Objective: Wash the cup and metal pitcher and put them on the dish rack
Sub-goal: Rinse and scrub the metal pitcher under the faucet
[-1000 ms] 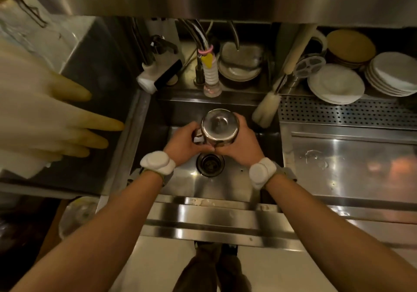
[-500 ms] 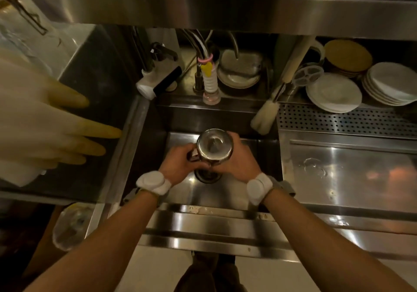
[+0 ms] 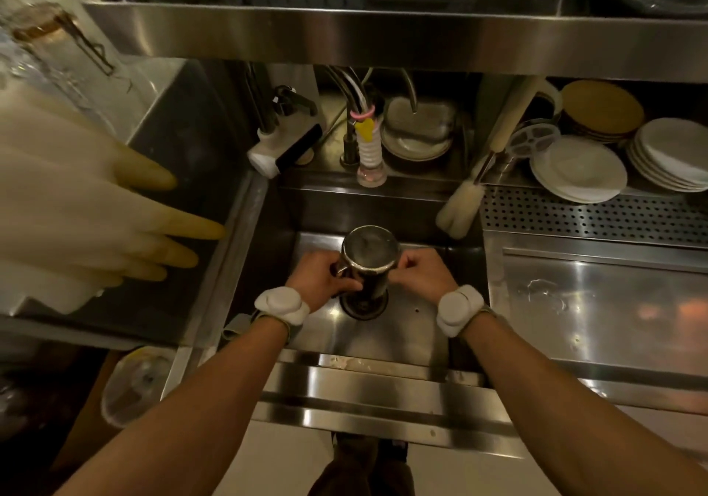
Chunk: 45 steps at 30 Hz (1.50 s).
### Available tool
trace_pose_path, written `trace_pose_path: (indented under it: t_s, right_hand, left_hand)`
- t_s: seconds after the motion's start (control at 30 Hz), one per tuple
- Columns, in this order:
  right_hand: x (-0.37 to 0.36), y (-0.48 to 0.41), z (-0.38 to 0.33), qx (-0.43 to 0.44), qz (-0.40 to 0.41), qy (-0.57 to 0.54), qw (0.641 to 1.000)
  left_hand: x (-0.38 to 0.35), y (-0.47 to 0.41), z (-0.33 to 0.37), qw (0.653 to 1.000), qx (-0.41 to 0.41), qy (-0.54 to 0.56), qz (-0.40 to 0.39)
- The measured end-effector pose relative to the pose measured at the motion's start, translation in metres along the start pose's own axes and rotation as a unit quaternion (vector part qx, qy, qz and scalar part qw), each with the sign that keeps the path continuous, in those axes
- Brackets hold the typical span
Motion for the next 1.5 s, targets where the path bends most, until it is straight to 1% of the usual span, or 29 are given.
trace_pose_path:
  t_s: [0.07, 0.1, 0.13, 0.17, 0.2, 0.23, 0.3, 0.33, 0.37, 0.43, 0.47, 0.53, 0.57, 0.6, 0.7, 0.73, 0.8, 0.87, 0.9, 0.97, 1.0, 1.07, 1.1, 1.2, 1.23, 1.27, 1.37, 1.43, 1.5]
  right_hand:
    - [-0.001, -0.001, -0.002, -0.008, -0.021, -0.011, 1.0]
    - [0.007, -0.003, -0.002, -0.014, -0.003, -0.034, 0.999]
    - [0.021, -0.007, 0.002, -0.031, 0.042, -0.062, 0.997]
    - [0.03, -0.008, 0.011, -0.077, 0.094, -0.112, 0.986]
    - [0.027, -0.007, 0.015, -0.121, 0.121, -0.163, 0.972]
    - [0.014, -0.005, 0.015, -0.154, 0.105, -0.197, 0.963]
    - [-0.022, 0.0, 0.006, -0.174, 0.025, -0.241, 0.954]
    - [-0.028, -0.003, 0.006, -0.177, 0.016, -0.257, 0.95]
    - [-0.022, -0.003, 0.005, -0.178, 0.032, -0.262, 0.948]
    - [-0.001, -0.01, 0.013, -0.178, 0.102, -0.286, 0.936]
    - [-0.001, -0.011, 0.017, -0.18, 0.105, -0.298, 0.932]
    - [-0.024, -0.011, 0.009, -0.165, 0.03, -0.311, 0.936]
    - [-0.032, -0.007, 0.004, -0.16, 0.005, -0.305, 0.939]
    - [-0.033, -0.007, 0.007, -0.167, 0.015, -0.299, 0.939]
    - [0.0, -0.014, 0.018, -0.166, 0.136, -0.3, 0.929]
    - [-0.004, -0.013, 0.011, -0.158, 0.119, -0.298, 0.934]
    - [-0.026, -0.009, -0.002, -0.135, 0.047, -0.263, 0.954]
    - [-0.032, -0.006, -0.001, -0.16, 0.025, -0.265, 0.951]
    - [-0.025, -0.009, 0.001, -0.155, 0.025, -0.245, 0.957]
    - [-0.005, -0.015, 0.008, -0.127, 0.023, -0.127, 0.984]
    - [-0.006, -0.015, 0.01, -0.101, -0.006, -0.062, 0.993]
    - [-0.02, -0.008, 0.003, -0.067, -0.063, -0.024, 0.996]
    - [-0.025, -0.007, -0.004, -0.041, -0.063, -0.03, 0.997]
    - [-0.009, -0.012, -0.02, 0.007, 0.022, -0.075, 0.997]
    - [-0.005, -0.013, -0.02, 0.019, 0.043, -0.066, 0.997]
    - [-0.004, -0.012, -0.021, 0.026, 0.048, -0.043, 0.998]
    - [-0.011, -0.008, -0.008, 0.0, 0.014, 0.068, 0.998]
    - [-0.007, -0.005, -0.008, 0.011, 0.037, 0.063, 0.997]
    - [0.007, -0.002, -0.02, 0.025, 0.09, 0.025, 0.995]
  left_hand:
    - [0.003, 0.002, -0.004, 1.0, 0.013, 0.007, 0.004]
    - [0.005, 0.001, -0.009, 1.0, 0.021, 0.012, 0.008]
    - [0.009, 0.001, -0.014, 0.999, 0.027, 0.015, 0.016]
    - [0.011, 0.002, -0.016, 0.999, 0.03, 0.014, 0.022]
    - [0.01, 0.003, -0.014, 0.999, 0.024, 0.01, 0.024]
    - [0.006, 0.004, -0.009, 1.0, 0.015, 0.005, 0.013]
    - [-0.002, 0.004, -0.002, 1.0, 0.004, -0.006, -0.005]
    - [-0.003, 0.003, 0.0, 1.0, 0.001, -0.008, -0.006]
    - [-0.002, 0.003, -0.001, 1.0, 0.004, -0.01, -0.007]
    - [0.003, 0.0, -0.001, 1.0, 0.003, -0.006, 0.003]
    - [0.004, 0.001, -0.001, 1.0, 0.004, -0.001, 0.007]
    - [0.004, 0.0, 0.001, 1.0, 0.004, 0.007, 0.009]
    - [0.003, 0.0, 0.001, 1.0, 0.005, 0.008, 0.005]
    - [0.003, 0.001, 0.0, 1.0, 0.005, 0.008, 0.003]
    - [0.006, -0.003, -0.006, 1.0, 0.002, 0.006, 0.01]
    - [0.007, -0.003, -0.004, 1.0, -0.001, 0.004, 0.014]
    - [0.003, -0.003, -0.001, 1.0, 0.0, 0.005, 0.011]
    - [0.001, -0.003, -0.003, 1.0, 0.006, 0.007, 0.001]
    - [0.002, -0.004, -0.004, 1.0, 0.008, 0.007, -0.003]
    - [0.006, -0.006, -0.008, 1.0, 0.012, 0.012, -0.001]
    - [0.009, -0.008, -0.008, 1.0, 0.011, 0.012, 0.006]
    - [0.01, -0.009, 0.0, 1.0, 0.003, 0.012, 0.011]
    - [0.01, -0.009, 0.007, 1.0, -0.007, 0.012, 0.011]
    - [0.016, -0.01, 0.021, 0.999, -0.031, 0.034, 0.028]
    - [0.016, -0.012, 0.022, 0.999, -0.036, 0.027, 0.031]
    - [0.015, -0.014, 0.022, 0.999, -0.043, 0.005, 0.027]
    - [0.0, -0.01, 0.018, 0.996, -0.039, -0.076, -0.039]
    - [0.002, -0.009, 0.023, 0.998, -0.047, -0.051, -0.013]
    - [0.014, -0.01, 0.026, 0.998, -0.046, -0.001, 0.049]
Point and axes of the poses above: each hand's wrist, its own y-axis away from the middle knuckle, its own x-axis out of the back of the hand, z = x × y, the point moved 10 cm from there along -y, towards the middle knuckle, and after that the axes turned 11 degrees about z, right-handed, at the moved point
